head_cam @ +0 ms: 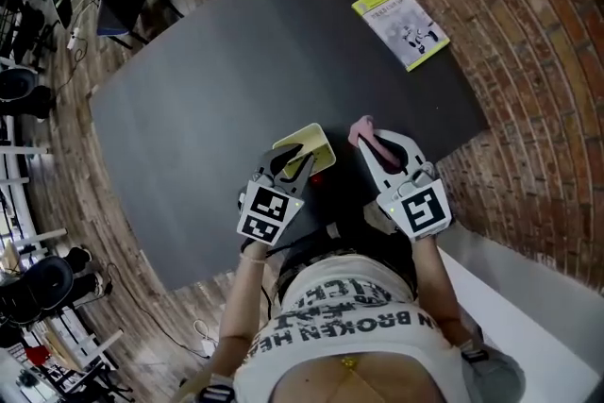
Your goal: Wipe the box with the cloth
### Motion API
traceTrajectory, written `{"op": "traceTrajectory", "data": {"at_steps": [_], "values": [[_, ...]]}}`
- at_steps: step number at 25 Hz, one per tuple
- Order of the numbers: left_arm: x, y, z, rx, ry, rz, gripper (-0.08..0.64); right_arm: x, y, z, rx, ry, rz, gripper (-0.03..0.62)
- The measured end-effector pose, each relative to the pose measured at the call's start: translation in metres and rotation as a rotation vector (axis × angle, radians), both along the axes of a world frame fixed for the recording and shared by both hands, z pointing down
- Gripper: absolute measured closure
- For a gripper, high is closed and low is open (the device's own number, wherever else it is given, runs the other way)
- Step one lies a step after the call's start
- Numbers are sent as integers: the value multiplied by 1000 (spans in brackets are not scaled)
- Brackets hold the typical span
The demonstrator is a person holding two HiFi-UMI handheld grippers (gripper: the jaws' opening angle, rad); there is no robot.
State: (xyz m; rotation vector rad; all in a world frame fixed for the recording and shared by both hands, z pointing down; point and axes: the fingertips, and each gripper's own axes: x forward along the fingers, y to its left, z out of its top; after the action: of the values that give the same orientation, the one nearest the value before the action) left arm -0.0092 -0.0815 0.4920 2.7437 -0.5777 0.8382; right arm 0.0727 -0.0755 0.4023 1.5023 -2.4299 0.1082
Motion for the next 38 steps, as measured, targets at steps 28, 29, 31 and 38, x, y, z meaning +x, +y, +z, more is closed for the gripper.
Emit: {"op": "traceTrajectory", "data": {"at_steps": [28,29,31,38], "values": [[22,13,113,107,-664,387,522,-20,-33,150,-270,177,-557,575],[22,13,112,102,-663,387,523,-22,-35,155,-283,193,-582,575],[23,12,111,95,-661,385,525,-25,-37,163,-306,208,-631,575],[22,12,112,86,-668,382,525,-39,-40,184,-348,228,-770,575]]}}
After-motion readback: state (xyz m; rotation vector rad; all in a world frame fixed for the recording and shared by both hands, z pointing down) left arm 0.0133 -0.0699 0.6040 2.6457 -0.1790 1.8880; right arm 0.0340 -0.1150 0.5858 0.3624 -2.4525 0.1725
